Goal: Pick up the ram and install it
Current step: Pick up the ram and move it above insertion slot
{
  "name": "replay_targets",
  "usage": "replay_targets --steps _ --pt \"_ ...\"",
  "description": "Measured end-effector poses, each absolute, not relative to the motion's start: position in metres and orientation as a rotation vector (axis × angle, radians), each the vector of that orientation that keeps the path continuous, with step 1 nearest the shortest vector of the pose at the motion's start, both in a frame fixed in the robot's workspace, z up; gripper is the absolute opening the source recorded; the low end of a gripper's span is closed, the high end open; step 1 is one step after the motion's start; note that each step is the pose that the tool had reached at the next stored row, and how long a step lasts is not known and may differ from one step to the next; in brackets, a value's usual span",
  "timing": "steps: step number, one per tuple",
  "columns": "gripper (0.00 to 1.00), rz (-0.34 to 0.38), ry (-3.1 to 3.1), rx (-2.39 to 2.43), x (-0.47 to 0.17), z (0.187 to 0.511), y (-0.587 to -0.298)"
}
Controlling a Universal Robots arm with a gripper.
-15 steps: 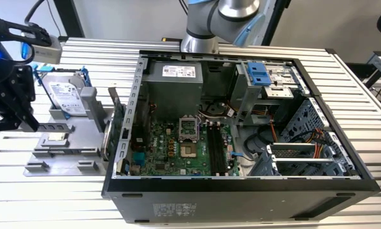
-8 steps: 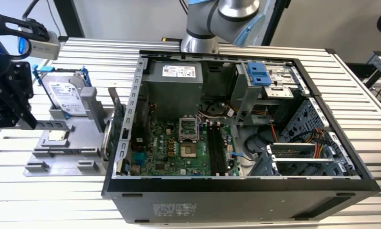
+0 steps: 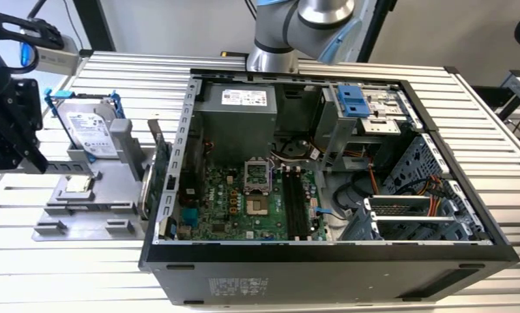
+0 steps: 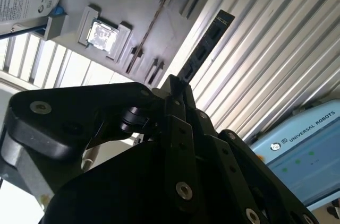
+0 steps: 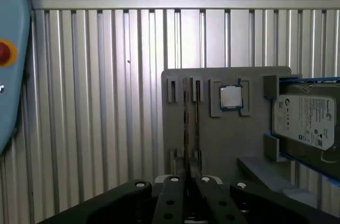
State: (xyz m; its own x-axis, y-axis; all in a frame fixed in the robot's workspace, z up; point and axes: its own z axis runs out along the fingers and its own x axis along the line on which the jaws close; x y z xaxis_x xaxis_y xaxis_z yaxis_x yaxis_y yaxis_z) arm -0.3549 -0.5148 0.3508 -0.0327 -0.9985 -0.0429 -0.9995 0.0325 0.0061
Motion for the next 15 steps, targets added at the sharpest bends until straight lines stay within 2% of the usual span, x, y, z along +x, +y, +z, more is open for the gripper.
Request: replay_targets --steps 15 --pt "0.00 0.053 2.238 -2.166 -0.355 0.380 -0.515"
